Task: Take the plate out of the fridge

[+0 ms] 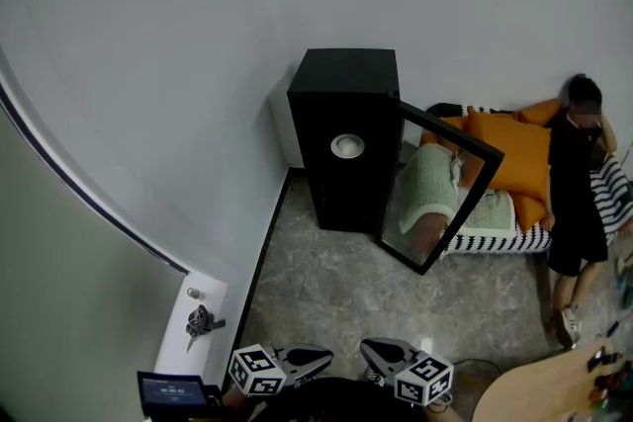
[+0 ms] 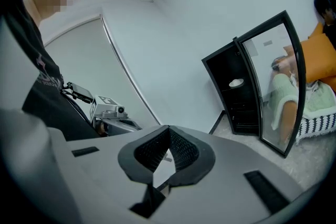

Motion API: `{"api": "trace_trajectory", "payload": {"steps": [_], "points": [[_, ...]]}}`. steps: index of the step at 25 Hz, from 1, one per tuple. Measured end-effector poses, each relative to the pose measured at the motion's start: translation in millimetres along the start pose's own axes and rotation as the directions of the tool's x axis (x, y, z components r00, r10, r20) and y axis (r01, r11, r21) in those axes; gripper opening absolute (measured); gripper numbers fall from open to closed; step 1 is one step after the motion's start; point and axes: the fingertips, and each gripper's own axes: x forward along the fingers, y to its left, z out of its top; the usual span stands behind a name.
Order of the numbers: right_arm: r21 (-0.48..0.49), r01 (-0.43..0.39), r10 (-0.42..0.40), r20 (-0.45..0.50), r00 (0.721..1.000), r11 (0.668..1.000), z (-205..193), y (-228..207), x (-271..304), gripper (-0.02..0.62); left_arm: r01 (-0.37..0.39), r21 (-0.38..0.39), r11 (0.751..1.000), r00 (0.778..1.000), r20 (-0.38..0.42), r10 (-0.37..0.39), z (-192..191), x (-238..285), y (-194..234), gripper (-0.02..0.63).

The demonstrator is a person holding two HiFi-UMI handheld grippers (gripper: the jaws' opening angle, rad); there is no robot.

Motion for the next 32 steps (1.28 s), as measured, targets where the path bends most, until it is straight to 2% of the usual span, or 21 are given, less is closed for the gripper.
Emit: {"api": "trace_trajectory", "payload": {"steps": [13, 20, 29, 32], "points": [[0.010, -0.027, 0.027, 0.010, 1.000, 1.000, 13, -67, -71, 0.005, -0.055, -0.033, 0.998, 0.998, 0.000, 0.055, 25, 82, -18, 0.006], [0.031, 0.005, -0.006, 0.026, 1.000, 1.000, 36, -109, -53, 0.005, -0.077, -0.010, 0.997, 0.997, -0.017, 0.077, 60, 97, 40, 0.005], [0.042, 0.071, -0.075, 0.105, 0.992, 0.997, 54, -115, -89, 0.005, -0.035, 0.049, 0.998, 0.998, -0.042, 0.037, 83, 115, 25, 0.006], [0.076, 0.119, -0.128, 0.123, 0.984, 0.990, 77, -148, -56, 0.005, 0.009, 0.051, 0.999, 0.998, -0.067, -0.006, 109, 123, 77, 0.005]]}}
